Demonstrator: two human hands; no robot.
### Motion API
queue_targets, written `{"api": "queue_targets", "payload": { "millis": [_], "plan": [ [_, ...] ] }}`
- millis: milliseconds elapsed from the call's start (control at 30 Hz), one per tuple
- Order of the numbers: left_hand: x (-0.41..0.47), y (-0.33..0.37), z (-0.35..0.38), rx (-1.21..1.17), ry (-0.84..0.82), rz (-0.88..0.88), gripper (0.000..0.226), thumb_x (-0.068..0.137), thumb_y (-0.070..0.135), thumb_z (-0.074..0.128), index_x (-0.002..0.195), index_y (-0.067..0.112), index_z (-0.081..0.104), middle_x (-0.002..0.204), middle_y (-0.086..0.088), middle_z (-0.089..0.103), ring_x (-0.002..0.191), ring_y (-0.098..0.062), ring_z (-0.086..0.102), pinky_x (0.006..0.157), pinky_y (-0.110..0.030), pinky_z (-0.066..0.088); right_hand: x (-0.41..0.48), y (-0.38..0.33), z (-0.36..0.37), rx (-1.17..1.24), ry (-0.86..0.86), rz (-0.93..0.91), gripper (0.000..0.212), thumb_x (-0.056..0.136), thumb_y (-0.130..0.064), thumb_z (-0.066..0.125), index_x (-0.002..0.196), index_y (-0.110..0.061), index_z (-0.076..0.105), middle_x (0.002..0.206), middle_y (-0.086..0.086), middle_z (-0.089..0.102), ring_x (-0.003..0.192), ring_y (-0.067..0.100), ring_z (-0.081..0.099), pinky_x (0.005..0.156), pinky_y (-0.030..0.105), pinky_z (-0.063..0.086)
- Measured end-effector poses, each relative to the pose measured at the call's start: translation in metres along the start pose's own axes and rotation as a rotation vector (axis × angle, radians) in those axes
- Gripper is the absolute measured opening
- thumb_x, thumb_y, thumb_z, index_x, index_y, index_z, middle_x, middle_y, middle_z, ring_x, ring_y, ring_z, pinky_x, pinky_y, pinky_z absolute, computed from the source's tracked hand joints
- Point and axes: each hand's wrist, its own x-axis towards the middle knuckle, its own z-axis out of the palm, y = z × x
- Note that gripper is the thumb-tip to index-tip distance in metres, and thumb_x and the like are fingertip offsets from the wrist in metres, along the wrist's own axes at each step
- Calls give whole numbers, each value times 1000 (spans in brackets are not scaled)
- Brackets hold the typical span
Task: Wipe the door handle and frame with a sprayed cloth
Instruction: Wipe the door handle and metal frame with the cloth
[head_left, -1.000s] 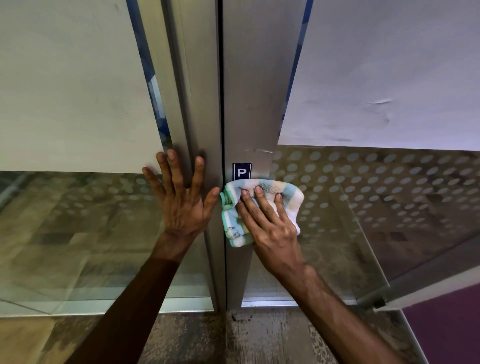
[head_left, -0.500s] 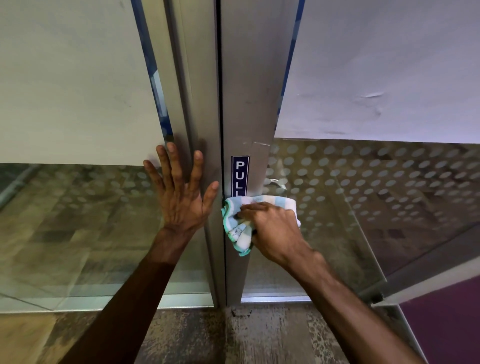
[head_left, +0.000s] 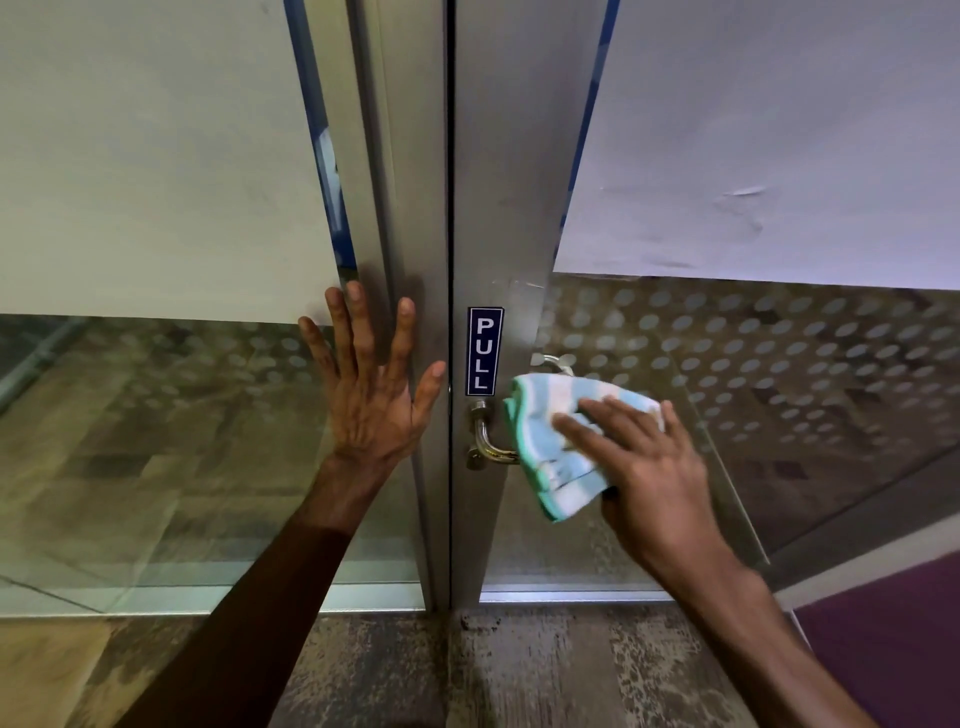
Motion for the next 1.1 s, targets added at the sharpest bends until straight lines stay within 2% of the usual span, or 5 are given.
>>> {"api": "queue_targets", "payload": {
  "millis": [267,500,633,867,1100],
  "plan": [
    [-10,-2,3,-23,2,-11,75,109,56,33,168,29,-5,174,-3,-25,162,-30,-17,128,-64,-4,32,-38,62,-141,-354,-186,62,95,-18,52,154,-30,39,162,16,35,151,39,28,120,66,17],
    [-12,-2,0,-12,-33,-17,74,109,58,31,167,32,-8,172,0,-31,161,-27,-21,127,-64,-5,37,-48,59,213,-354,33,63,90,-68,27,126,-38,68,158,2,43,151,25,30,121,65,13],
    [-11,-1,-1,-8,-40,-27,75,109,59,31,166,34,-11,171,2,-34,160,-25,-24,126,-63,-6,48,-62,76,155,-149,186,34,97,-54,53,114,-27,64,129,2,57,122,27,53,108,56,34],
    [-7,-1,2,20,-46,-24,76,108,62,28,165,35,-14,169,2,-38,159,-24,-27,127,-58,-13,44,-64,115,-281,-39,75,45,83,-33,74,123,-18,60,108,7,66,89,28,65,83,50,50],
    [-7,-3,3,25,-35,-21,76,107,64,28,165,36,-13,170,2,-36,159,-24,-26,128,-57,-13,41,-28,128,-333,207,-348,37,84,2,51,117,-10,61,102,17,63,79,32,57,71,45,48]
  ]
}}
